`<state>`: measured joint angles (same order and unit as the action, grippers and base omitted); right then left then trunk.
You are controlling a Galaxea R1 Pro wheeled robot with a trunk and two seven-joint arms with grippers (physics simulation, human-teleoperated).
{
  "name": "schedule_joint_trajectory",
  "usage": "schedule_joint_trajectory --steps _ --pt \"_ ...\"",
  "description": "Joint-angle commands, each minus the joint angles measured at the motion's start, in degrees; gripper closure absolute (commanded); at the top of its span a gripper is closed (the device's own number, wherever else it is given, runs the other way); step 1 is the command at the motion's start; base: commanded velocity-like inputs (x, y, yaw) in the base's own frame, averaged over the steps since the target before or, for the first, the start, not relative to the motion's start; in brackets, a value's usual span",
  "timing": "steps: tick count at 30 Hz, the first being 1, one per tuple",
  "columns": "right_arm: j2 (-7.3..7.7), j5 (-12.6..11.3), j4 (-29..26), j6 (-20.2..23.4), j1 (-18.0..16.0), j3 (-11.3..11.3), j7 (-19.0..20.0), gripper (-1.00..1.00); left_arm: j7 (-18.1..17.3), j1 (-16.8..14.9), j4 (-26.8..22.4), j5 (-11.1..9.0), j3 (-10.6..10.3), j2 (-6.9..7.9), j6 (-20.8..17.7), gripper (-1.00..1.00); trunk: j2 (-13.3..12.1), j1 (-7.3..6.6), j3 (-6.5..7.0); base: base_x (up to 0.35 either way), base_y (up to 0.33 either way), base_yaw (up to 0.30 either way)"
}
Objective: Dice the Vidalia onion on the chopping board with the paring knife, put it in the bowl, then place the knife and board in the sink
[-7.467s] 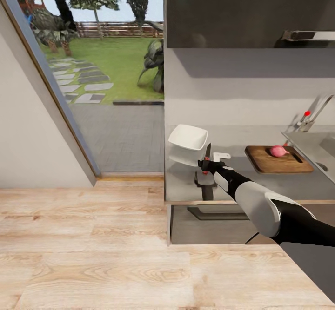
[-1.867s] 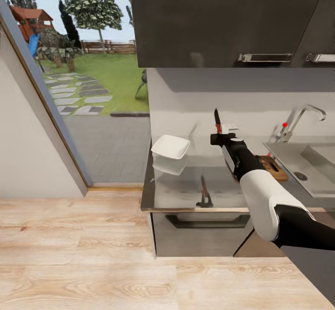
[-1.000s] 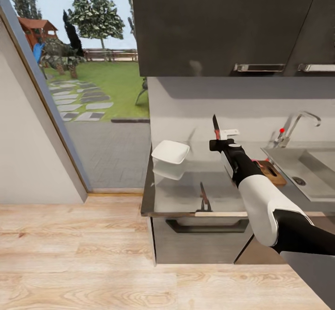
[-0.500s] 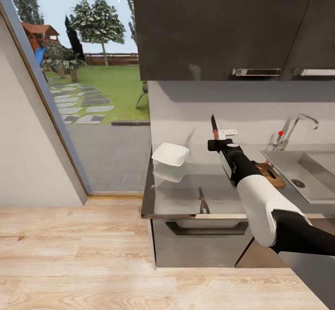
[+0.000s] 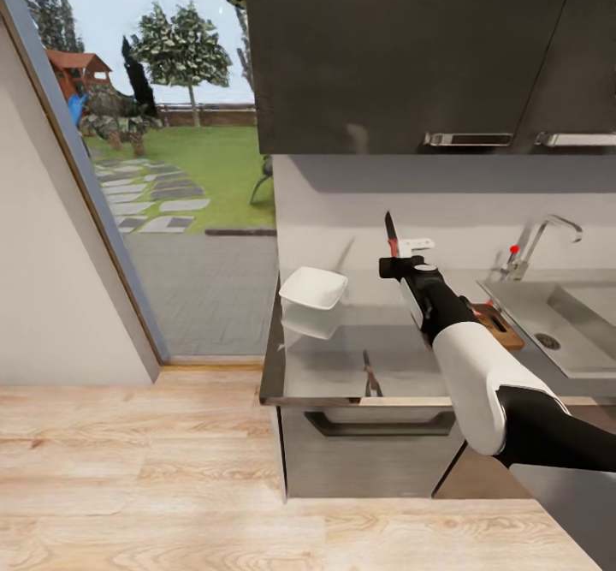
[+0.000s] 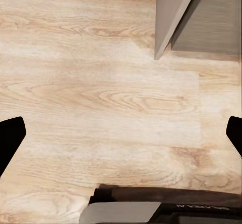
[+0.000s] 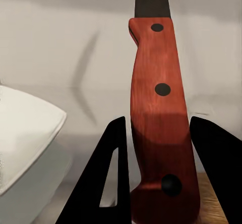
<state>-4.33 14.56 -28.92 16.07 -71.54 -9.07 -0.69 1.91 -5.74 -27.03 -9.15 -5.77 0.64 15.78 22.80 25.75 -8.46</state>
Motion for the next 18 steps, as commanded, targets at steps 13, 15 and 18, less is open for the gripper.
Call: schedule_joint_trajectory --steps 13,15,18 --pt "-1.97 0.7 -0.1 0.2 -0.1 -0.3 0.0 1.00 0.1 0.1 -14.7 -0.8 -0.6 2.45 -5.3 -1.00 0.1 0.03 0.60 0.000 0.000 0.000" --pt "-1.99 0.7 -0.1 0.2 0.0 -0.3 0.0 1.00 0.1 0.1 -15.3 -0.8 -0.6 2.65 -5.2 -1.00 0.1 0.03 0.70 0.000 0.000 0.000" --pt "-2.00 0.7 -0.1 0.2 -0.1 -0.3 0.0 1.00 0.1 0.2 -16.4 -0.8 -0.6 3.24 -5.0 -1.00 0.1 0.03 0.86 0.000 0.000 0.000"
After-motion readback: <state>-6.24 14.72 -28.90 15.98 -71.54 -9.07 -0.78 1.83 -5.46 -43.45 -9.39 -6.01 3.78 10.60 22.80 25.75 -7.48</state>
